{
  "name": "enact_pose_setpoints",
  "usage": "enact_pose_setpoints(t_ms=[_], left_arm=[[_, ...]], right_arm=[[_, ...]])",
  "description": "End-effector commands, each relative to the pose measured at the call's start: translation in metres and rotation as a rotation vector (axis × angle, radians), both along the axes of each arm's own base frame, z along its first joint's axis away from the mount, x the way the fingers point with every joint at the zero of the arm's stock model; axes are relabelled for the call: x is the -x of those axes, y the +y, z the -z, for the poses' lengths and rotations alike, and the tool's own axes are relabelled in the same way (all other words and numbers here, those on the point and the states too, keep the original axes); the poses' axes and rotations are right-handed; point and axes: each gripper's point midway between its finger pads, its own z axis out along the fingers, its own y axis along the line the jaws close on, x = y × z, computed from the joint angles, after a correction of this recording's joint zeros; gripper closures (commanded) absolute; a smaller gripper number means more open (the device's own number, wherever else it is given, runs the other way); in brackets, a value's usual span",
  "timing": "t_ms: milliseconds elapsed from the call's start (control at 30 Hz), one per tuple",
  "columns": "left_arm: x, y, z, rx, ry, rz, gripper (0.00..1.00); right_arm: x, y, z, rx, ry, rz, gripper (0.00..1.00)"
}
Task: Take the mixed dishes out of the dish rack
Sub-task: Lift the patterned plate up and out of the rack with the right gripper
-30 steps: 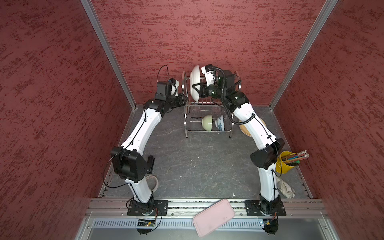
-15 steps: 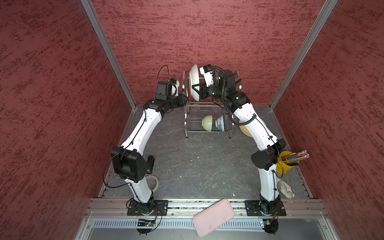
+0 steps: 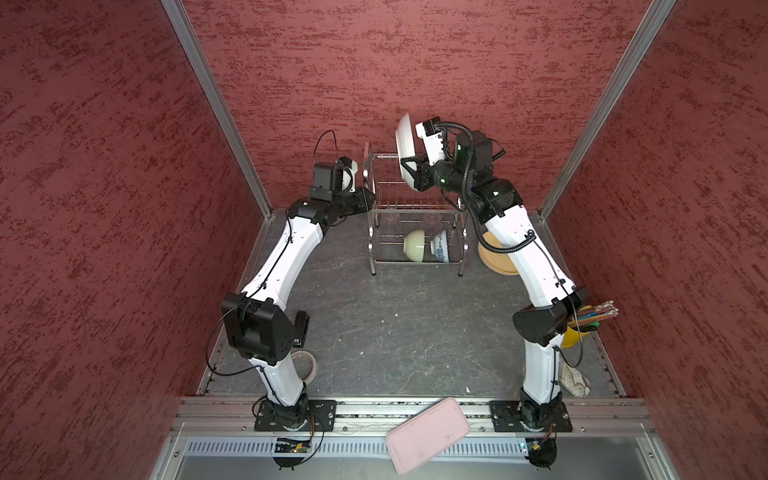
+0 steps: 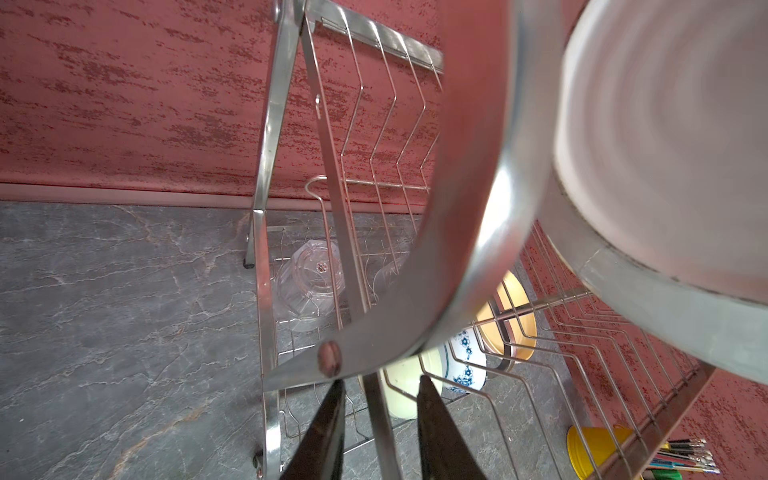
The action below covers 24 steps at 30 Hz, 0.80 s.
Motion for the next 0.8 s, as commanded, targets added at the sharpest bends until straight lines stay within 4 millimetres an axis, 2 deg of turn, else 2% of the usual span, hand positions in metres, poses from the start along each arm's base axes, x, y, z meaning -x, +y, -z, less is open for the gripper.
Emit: enact_pose_setpoints(t_ms=[0,200,767], left_arm=[[0.003,0.020,0.057,-0.091,0.158,-0.049,0.70],[0.003,0.019,0.056,-0.090,0.155,-0.047,0.70],[0.003,0.018,0.060,-0.093,0.166,-0.045,0.70]], right_arm=[[0.032,-0.019,-0.083,-0.053,-0.259,0.012,1.00],[0.032,-0.034,-0.091,-0.012,-0.308,0.091,1.00],[0.028,-0.093,-0.113,0.161,-0.442,0.423,1.00]])
